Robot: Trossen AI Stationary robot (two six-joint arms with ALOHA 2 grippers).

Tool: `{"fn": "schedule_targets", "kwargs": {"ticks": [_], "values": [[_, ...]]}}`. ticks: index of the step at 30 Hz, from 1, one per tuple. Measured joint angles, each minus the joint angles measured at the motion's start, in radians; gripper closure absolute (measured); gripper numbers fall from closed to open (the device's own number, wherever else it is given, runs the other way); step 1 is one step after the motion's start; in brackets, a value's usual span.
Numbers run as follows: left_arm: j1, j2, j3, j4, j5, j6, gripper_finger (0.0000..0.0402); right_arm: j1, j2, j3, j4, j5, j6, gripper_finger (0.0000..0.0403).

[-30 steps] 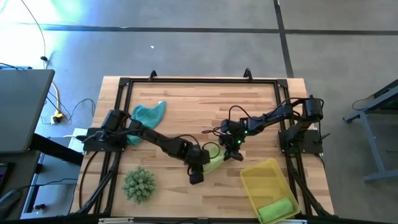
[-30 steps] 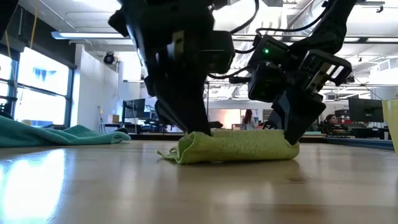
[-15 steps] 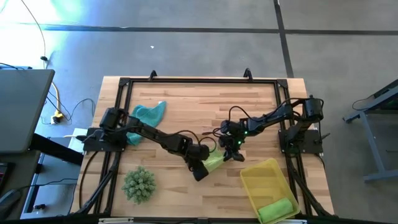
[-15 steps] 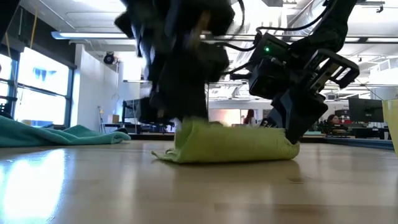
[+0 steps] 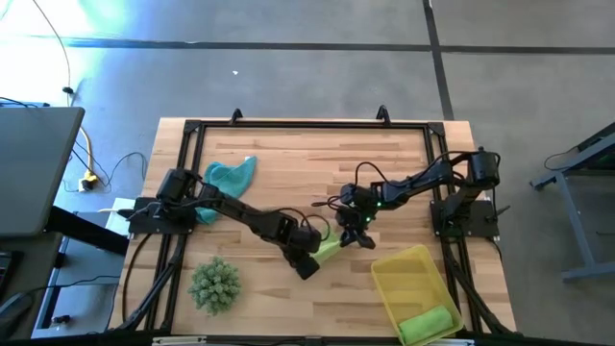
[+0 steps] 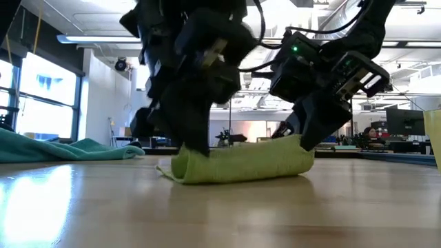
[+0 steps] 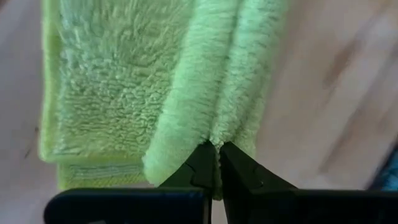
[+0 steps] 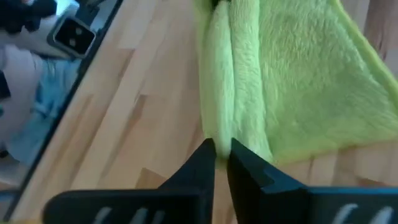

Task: Roll microfiber towels into tight, uniform cylinder then place into a basket
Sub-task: Roll the light green microfiber cloth

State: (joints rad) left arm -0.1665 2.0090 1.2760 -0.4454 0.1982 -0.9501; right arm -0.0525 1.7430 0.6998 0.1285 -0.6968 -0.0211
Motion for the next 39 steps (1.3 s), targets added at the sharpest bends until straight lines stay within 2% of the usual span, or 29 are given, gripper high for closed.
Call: {"fn": "schedule_targets", "kwargs": {"ticks": [5, 8, 12, 16, 22, 24, 28, 39], "values": [[-0.005, 0.012, 0.001, -0.058, 0.026, 0.018, 0.0398, 0.000, -0.038, 0.046, -0.105, 0.081, -0.160, 0.0315], [-0.008, 0.022, 0.001, -0.070, 0.025, 0.027, 0.0398, 0.000, -0.087, 0.093, -0.236, 0.151, -0.312, 0.0276], [-0.008, 0.026, 0.001, -0.070, 0.008, 0.041, 0.0398, 0.056, -0.147, 0.113, -0.275, 0.171, -0.472, 0.0250], [-0.008, 0.027, 0.000, -0.069, -0.006, 0.047, 0.0398, 0.164, -0.146, 0.112, -0.263, 0.225, -0.619, 0.0253], [-0.008, 0.027, -0.001, -0.066, -0.012, 0.062, 0.0398, 0.325, -0.129, 0.114, -0.206, 0.484, -0.722, 0.0274], [-0.008, 0.027, -0.001, -0.065, -0.015, 0.064, 0.0398, 0.359, -0.123, 0.113, -0.168, 0.539, -0.729, 0.0279], [-0.007, 0.027, -0.002, -0.059, -0.016, 0.064, 0.0398, 0.389, -0.105, 0.114, -0.107, 0.564, -0.750, 0.0284], [-0.007, 0.027, -0.002, -0.057, -0.025, 0.064, 0.0398, 0.364, -0.012, 0.115, -0.035, 0.575, -0.739, 0.0284]]}}
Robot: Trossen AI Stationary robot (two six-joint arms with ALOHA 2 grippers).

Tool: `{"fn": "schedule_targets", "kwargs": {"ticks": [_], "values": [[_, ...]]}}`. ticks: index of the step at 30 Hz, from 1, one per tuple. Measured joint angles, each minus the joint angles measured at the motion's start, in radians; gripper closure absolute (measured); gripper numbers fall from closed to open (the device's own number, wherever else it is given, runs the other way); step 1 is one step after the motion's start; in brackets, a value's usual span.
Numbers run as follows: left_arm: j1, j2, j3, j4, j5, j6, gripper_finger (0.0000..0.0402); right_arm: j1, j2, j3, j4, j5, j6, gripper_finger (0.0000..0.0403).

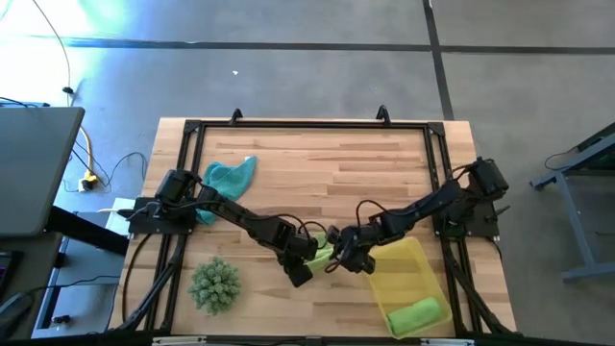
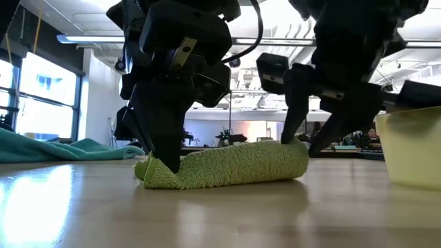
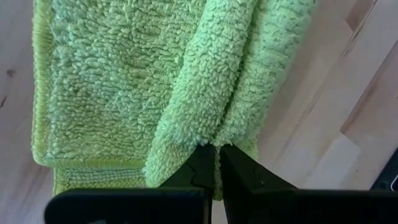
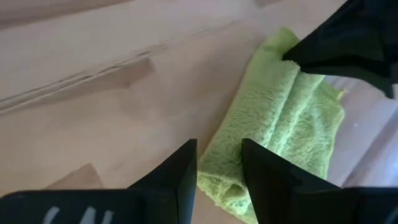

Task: Roll microfiber towels into tight, uniform cylinder then place into a basket
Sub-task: Roll the light green microfiber cloth

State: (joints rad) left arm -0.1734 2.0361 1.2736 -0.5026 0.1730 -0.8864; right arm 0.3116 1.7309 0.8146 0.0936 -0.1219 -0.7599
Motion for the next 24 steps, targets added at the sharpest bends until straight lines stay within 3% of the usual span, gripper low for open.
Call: {"fn": "schedule_targets", "kwargs": {"ticks": [12, 17, 24], "values": [[0.001, 0.000, 0.000, 0.002, -0.002, -0.003, 0.0398, -0.033, 0.002, 0.002, -0.025, 0.079, 0.073, 0.0284], [0.000, 0.000, 0.000, 0.002, -0.002, 0.000, 0.0398, -0.033, -0.003, 0.005, -0.146, 0.119, 0.242, 0.0284], [-0.002, 0.000, 0.000, 0.001, -0.003, 0.026, 0.0398, 0.008, -0.076, -0.003, -0.325, 0.103, 0.300, 0.0284]]}}
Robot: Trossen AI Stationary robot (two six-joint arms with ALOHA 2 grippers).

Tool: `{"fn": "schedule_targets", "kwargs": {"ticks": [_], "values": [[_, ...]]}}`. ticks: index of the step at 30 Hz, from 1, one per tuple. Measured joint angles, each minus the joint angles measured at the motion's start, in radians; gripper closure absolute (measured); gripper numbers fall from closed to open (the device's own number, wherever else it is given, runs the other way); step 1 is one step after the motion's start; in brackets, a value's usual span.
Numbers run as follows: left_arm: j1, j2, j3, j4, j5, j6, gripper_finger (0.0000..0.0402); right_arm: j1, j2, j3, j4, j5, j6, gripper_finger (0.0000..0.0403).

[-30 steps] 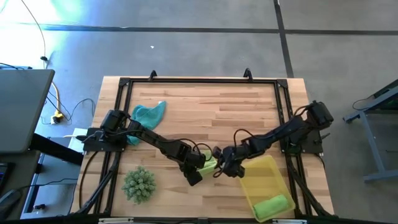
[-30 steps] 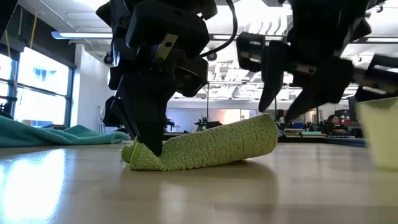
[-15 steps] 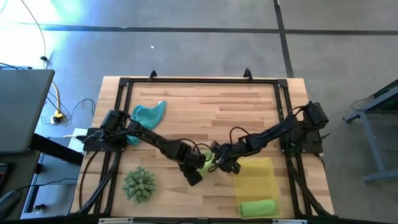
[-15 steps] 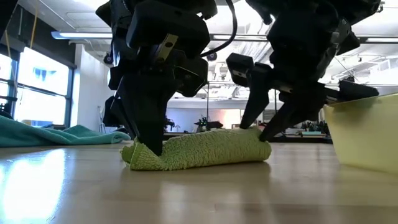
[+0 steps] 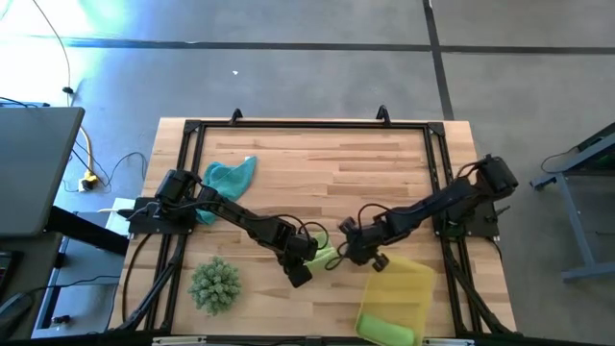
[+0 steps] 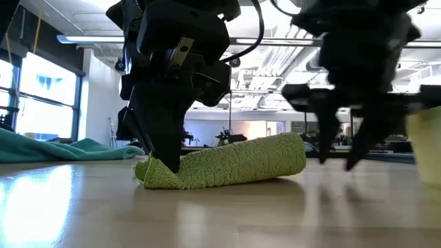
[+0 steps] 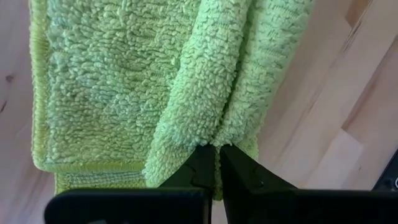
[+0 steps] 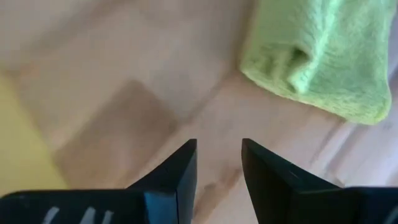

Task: Roll microfiber towels into tight, uniform cylinder then place into a basket
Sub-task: Roll the light green microfiber cloth

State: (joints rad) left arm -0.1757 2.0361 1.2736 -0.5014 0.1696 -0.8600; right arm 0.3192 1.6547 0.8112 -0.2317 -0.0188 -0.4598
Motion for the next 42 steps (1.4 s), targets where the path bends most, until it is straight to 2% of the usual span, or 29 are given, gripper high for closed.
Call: {"fn": "schedule_targets", "kwargs": {"ticks": [4, 12, 15, 18, 22, 29, 32, 36, 42], "values": [[0.000, 0.000, 0.000, 0.000, 0.001, 0.000, 0.0398, 0.015, -0.082, 0.002, -0.112, -0.069, 0.012, 0.0284], [0.000, 0.000, 0.000, 0.000, 0.002, 0.011, 0.0398, 0.022, -0.256, 0.015, -0.316, -0.028, 0.120, 0.0284], [0.003, 0.000, 0.000, -0.001, 0.005, 0.018, 0.0398, 0.022, -0.332, 0.039, -0.250, -0.051, 0.197, 0.0284], [0.008, 0.000, 0.000, 0.000, 0.008, 0.021, 0.0398, 0.022, -0.353, 0.033, -0.067, -0.062, 0.291, 0.0284], [0.009, 0.000, 0.000, 0.000, 0.008, 0.023, 0.0398, 0.014, -0.293, 0.017, 0.133, -0.053, 0.353, 0.0284], [0.009, 0.000, 0.000, -0.002, 0.006, 0.026, 0.0398, 0.012, -0.054, 0.016, 0.376, -0.054, 0.222, 0.0284], [0.009, 0.000, 0.000, -0.007, 0.005, 0.026, 0.0398, 0.006, 0.020, 0.016, 0.461, -0.074, 0.242, 0.0284], [0.010, 0.000, 0.002, -0.018, -0.006, 0.026, 0.0398, -0.005, 0.094, 0.019, 0.486, -0.155, 0.303, 0.0284], [0.024, -0.001, 0.003, -0.038, -0.019, 0.027, 0.0398, -0.016, 0.133, 0.019, 0.456, -0.089, 0.288, 0.0284]]}}
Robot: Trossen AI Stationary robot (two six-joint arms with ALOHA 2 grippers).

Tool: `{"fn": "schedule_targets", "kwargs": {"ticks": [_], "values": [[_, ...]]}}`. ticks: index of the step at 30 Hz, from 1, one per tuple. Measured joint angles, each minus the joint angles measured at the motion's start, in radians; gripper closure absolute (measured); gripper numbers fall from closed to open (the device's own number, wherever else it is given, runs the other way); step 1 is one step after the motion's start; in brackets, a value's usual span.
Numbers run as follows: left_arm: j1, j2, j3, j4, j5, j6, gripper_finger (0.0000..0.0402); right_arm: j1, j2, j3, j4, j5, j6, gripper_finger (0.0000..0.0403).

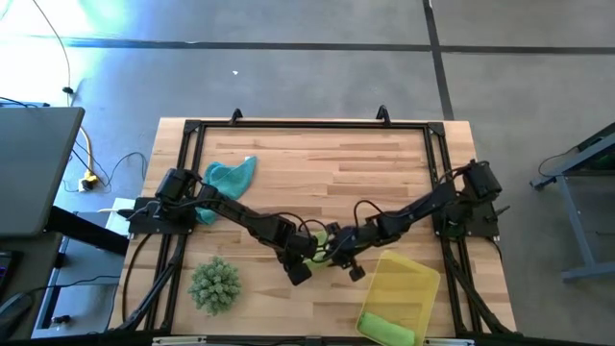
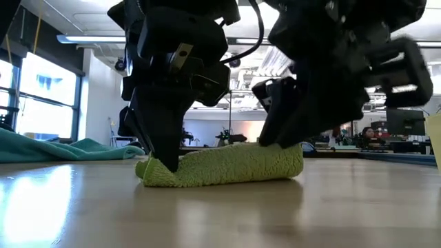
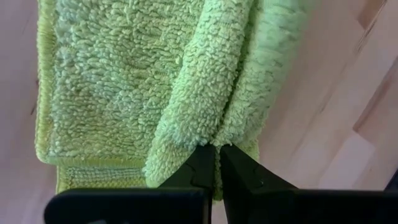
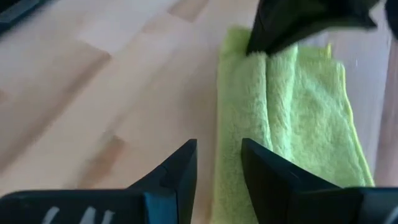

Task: Roll microfiber towels into tight, uniform cylinder then place into a basket
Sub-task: Roll the light green microfiber cloth

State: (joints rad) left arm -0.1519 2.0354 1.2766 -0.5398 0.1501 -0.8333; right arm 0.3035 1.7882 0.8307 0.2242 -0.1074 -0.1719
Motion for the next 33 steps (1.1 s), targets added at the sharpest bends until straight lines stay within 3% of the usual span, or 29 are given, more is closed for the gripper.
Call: {"fn": "schedule_targets", "kwargs": {"ticks": [6, 18, 28, 33], "values": [[0.025, -0.002, 0.000, -0.013, -0.013, 0.025, 0.0398, -0.043, 0.000, 0.000, -0.039, 0.086, -0.095, 0.0284], [0.109, -0.002, 0.000, -0.018, -0.044, 0.098, 0.0398, -0.145, -0.002, 0.002, -0.151, 0.073, -0.219, 0.0282], [0.173, -0.002, 0.000, -0.018, -0.044, 0.163, 0.0398, -0.226, -0.006, 0.005, -0.235, 0.069, -0.255, 0.0233], [0.177, -0.002, 0.000, -0.017, -0.023, 0.209, 0.0398, -0.246, -0.006, 0.006, -0.283, 0.019, -0.253, 0.0232]]}}
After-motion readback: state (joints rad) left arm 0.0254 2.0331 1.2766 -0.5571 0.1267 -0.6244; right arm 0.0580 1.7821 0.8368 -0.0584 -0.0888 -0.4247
